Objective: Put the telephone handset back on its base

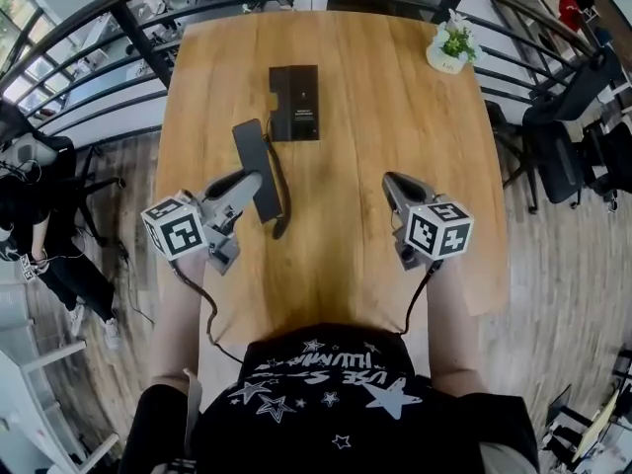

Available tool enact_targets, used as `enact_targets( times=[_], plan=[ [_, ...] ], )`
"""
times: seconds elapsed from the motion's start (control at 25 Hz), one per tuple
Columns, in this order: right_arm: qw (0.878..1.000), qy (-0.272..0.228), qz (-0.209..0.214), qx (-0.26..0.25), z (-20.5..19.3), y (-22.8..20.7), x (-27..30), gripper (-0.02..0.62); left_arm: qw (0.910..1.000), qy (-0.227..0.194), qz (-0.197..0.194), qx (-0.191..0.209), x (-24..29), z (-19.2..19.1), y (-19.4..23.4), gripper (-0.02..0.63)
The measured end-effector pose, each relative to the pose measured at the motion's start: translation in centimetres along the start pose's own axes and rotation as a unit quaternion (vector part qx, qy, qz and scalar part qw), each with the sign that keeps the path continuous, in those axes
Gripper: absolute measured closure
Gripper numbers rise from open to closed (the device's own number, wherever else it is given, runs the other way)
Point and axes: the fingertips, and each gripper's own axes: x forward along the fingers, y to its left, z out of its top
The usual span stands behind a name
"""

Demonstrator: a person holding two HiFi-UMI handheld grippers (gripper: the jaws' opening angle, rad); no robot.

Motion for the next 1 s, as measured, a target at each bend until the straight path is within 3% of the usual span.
enact_targets(
  times=[0.48, 0.72, 1.0],
  plan=[
    [0.999, 0.009, 0.031, -0.007, 2.9, 0.0, 6.7, 0.594, 0.9998, 0.012, -0.014, -0.006, 6.1, 3.3, 5.6, 0.523],
    [0.998, 0.029, 0.059, -0.003, 1.7, 0.7, 10.4, 0.594, 0.9989, 0.035, -0.025, 0.020, 9.2, 4.4, 9.4, 0.523],
    [0.997, 0.038, 0.065, 0.014, 0.5, -0.2, 12.3, 0.594, 0.9983, 0.043, -0.031, 0.021, 10.8, 4.8, 12.1, 0.523]
  ],
)
